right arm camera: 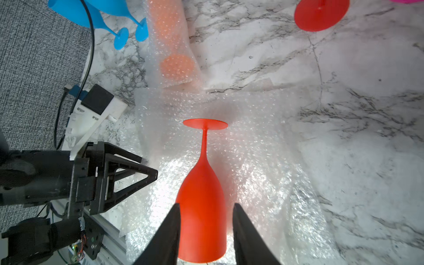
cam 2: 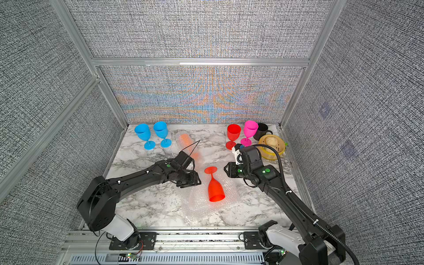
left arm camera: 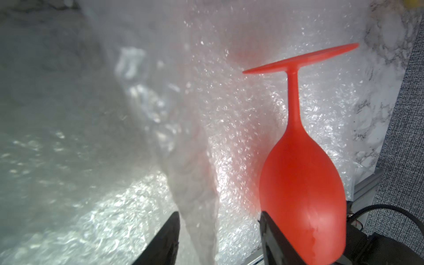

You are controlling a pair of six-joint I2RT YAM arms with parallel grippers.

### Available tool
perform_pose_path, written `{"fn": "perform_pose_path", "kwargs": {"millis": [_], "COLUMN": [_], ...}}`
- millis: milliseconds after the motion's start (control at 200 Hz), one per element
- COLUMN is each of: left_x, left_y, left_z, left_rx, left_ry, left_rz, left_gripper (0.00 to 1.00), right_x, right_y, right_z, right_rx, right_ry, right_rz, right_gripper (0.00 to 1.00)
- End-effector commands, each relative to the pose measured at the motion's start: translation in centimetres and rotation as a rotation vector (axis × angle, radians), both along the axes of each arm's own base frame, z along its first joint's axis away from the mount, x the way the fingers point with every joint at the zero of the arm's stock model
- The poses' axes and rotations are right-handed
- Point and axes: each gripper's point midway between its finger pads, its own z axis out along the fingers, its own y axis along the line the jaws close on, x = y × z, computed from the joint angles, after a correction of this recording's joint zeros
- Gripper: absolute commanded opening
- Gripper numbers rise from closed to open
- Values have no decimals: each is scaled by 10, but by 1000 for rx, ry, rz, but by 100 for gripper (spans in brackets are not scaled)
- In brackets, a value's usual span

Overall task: Unpack wine glasses from bubble wrap
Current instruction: Unwrap the bubble wrap.

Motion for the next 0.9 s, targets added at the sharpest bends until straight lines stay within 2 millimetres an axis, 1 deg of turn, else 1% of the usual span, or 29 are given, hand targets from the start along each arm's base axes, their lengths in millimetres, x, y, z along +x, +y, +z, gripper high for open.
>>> {"fn": "perform_pose_path", "kwargs": {"millis": [0, 100, 145, 150, 165, 200, 290, 330, 395, 500, 575, 580, 660, 731, 791, 896], "left_x": [4, 10, 12, 13, 14, 12, 14, 21, 34, 52, 61, 62, 63, 72, 77, 82], "left_y": [20, 31, 32, 32, 31, 26, 4, -5, -17, -36, -49, -50, -64, -69, -73, -76], "left_z": [15, 38, 47, 48, 51, 57, 72, 77, 83, 79, 72, 74, 68, 64, 61, 45], "left_rx": [79, 127, 133, 133, 130, 112, 18, -2, -13, -13, -10, -13, -23, 8, 42, 84], "left_ry": [-85, -199, -252, -258, -273, -308, -405, -454, -533, -664, -726, -734, -756, -758, -770, -738], "left_rz": [-24, -84, -129, -135, -148, -212, -347, -376, -413, -515, -601, -606, -711, -739, -797, -865], "left_gripper": [56, 57, 57, 57, 57, 57, 57, 57, 55, 56, 58, 58, 59, 60, 60, 60], "right_x": [-15, -17, -15, -18, -19, -20, -22, -22, -22, -18, -18, -17, -17, -17, -18, -18], "right_y": [14, 23, 27, 26, 26, 29, 31, 30, 26, 14, 9, 8, 6, 6, 7, 7], "right_z": [-11, -29, -32, -38, -45, -51, -66, -70, -72, -66, -61, -60, -56, -55, -54, -51], "right_rx": [-44, -69, -62, -68, -71, -69, -77, -82, -86, -83, -60, -59, -47, -35, -25, -12], "right_ry": [79, 109, 113, 128, 143, 155, 185, 192, 182, 148, 126, 124, 114, 111, 110, 101], "right_rz": [92, 110, 114, 115, 117, 123, 130, 128, 109, 59, 40, 39, 36, 39, 42, 42], "right_gripper": [40, 41, 41, 41, 41, 41, 41, 41, 42, 41, 41, 41, 41, 41, 41, 41]}}
